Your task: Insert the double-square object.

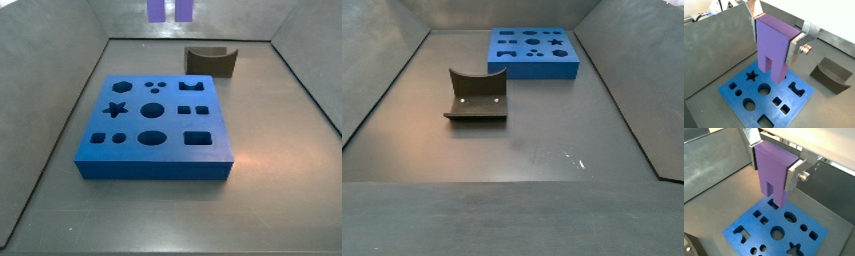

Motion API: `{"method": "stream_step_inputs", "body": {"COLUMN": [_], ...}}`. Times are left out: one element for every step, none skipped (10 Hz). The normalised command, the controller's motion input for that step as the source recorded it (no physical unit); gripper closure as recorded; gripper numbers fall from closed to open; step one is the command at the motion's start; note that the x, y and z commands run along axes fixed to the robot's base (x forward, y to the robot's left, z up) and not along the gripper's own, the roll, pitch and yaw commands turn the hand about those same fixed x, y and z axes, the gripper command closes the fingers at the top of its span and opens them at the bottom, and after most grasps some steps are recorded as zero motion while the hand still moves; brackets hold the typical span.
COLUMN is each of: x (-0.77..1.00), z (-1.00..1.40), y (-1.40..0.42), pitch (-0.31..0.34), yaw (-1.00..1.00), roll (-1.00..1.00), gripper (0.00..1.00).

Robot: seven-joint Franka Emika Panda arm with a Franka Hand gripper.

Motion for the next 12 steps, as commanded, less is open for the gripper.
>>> {"method": "stream_step_inputs", "body": {"x": [0.58, 0.79, 0.85, 0.91, 0.81, 0.47, 0.33, 0.3, 0.2, 0.09, 0.01, 0.0], "z": [-0.77, -0.73, -0.65, -0.64, -0.75, -0.83, -0.89, -0.75, -0.6, -0.52, -0.43, -0.37], "y": [0.0, 0.0, -0.03, -0.04, -0.02, 0.0, 0.0, 0.0, 0.0, 0.0, 0.0, 0.0], "pitch": [0.0, 0.013, 0.03, 0.039, 0.006, -0.009, -0.023, 0.0, 0.0, 0.0, 0.0, 0.0], "yaw": [0.02, 0.05, 0.05, 0.01, 0.05, 0.1, 0.02, 0.0, 0.0, 0.0, 0.0, 0.0], "roll": [0.22, 0.26, 0.28, 0.26, 0.24, 0.2, 0.01, 0.01, 0.04, 0.03, 0.0, 0.0], "gripper": [1.0, 1.0, 1.0, 1.0, 1.0, 1.0, 1.0, 1.0, 1.0, 1.0, 1.0, 1.0]}}
